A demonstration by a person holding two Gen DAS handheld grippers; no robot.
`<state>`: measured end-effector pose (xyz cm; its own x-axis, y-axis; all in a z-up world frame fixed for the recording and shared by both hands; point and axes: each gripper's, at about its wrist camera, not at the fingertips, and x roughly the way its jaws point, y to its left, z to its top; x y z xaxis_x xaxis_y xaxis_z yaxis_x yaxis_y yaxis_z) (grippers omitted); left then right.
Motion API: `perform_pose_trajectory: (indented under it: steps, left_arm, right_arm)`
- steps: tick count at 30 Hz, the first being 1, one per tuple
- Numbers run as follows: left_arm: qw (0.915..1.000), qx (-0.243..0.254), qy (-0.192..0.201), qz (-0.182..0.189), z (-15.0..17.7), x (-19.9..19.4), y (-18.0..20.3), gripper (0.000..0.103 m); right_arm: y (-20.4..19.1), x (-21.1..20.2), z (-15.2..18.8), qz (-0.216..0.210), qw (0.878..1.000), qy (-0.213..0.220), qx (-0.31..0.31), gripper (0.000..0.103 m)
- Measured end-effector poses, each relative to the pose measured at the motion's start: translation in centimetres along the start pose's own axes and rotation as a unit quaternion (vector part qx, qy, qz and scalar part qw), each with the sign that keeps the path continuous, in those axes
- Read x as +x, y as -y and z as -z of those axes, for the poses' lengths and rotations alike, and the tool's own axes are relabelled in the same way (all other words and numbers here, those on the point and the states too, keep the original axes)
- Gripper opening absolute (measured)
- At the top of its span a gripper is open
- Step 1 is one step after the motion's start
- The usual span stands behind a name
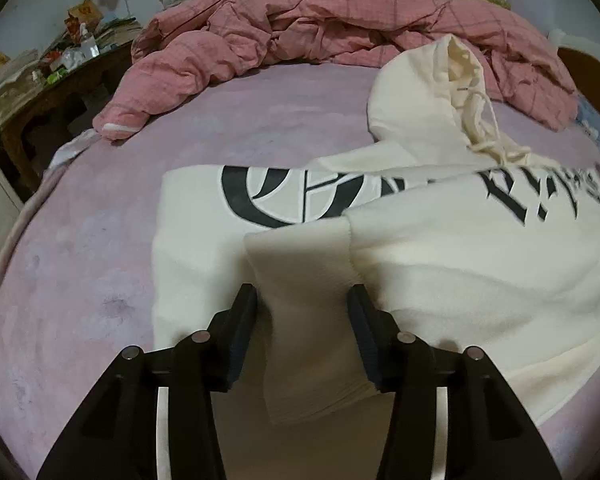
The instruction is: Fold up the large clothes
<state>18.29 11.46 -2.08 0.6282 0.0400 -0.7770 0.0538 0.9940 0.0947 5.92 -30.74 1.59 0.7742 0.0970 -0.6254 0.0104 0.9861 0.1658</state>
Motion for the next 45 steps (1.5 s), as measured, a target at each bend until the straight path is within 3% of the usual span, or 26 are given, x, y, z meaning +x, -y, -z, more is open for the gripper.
perform_pose_trajectory:
  steps: [3,5,6,8,11,15,18,21,24,27,30,35,37,38,41,45]
  left_arm:
    - [0.9999,0.010,0.013,-0.003,0.8,-0.5,-0.3,0.049]
    - [0.9989,0.009,0.038,0.026,1.4,-1.2,-1.3,0.050]
    - [0.9986,0.013,0.044,0.026,1.7,-1.3,-1.8,0.056]
    - [0.9987,0.019,0.047,0.002,2.1,-1.4,-2.7,0.059]
    - [0.9983,-0.014,0.053,0.018,2.2,-3.4,-4.3,0.057]
    - [0.9939,-0.015,0.102,0.038,1.3,-7.7,-4.1,0.057]
    - [0.9898,0.009,0.130,0.056,-0.5,-9.4,-2.2,0.057]
    - [0.9886,0.016,0.120,0.089,-2.5,-8.8,0.1,0.057]
    - [0.9883,0.024,0.095,0.117,-4.2,-7.0,3.2,0.057]
    - [0.9882,0.039,0.078,0.126,-6.6,-5.3,7.0,0.057]
    - [0.9874,0.044,0.089,0.124,-8.9,-4.7,9.8,0.057]
    - [0.9875,0.018,0.096,0.124,-10.5,-1.9,11.3,0.057]
    - [0.9879,0.001,0.116,0.103,-9.9,-0.1,11.0,0.057]
    - [0.9897,-0.005,0.106,0.095,-9.3,1.3,10.9,0.055]
    - [0.9916,-0.015,0.038,0.123,-7.9,4.9,10.5,0.055]
    - [0.9881,-0.027,0.023,0.150,-8.4,5.1,9.4,0.055]
  right_arm:
    - [0.0,4.2,-0.6,0.030,0.998,-0.055,-0.003,0.041]
    - [0.8,6.3,0.5,0.057,0.995,-0.082,-0.007,0.040]
    - [1.1,6.6,1.2,0.056,0.994,-0.090,-0.008,0.039]
    - [1.0,6.2,1.7,0.063,0.994,-0.084,-0.022,0.039]
    - [0.0,5.2,1.3,0.108,0.990,-0.078,-0.049,0.040]
    - [-0.3,2.7,-0.4,0.073,0.996,-0.048,-0.023,0.041]
    - [-1.4,1.6,-1.6,0.054,0.998,-0.029,-0.025,0.045]
    - [-2.9,2.0,-1.9,0.046,0.998,-0.026,-0.038,0.046]
    - [-2.6,4.6,-1.2,0.019,0.998,-0.063,-0.016,0.047]
    - [-1.3,8.2,0.4,0.035,0.992,-0.121,0.014,0.047]
    - [-1.5,7.9,0.5,0.041,0.992,-0.115,0.005,0.047]
    - [-2.4,4.8,-3.0,0.031,0.997,-0.072,0.004,0.047]
    - [-3.0,4.1,-5.2,0.018,0.998,-0.055,0.004,0.047]
    - [-3.5,4.2,-6.6,0.006,0.999,-0.052,0.003,0.047]
    - [-5.2,5.5,-10.0,-0.004,0.999,-0.053,0.003,0.047]
    - [-7.8,10.7,-14.9,-0.033,0.997,-0.063,0.013,0.051]
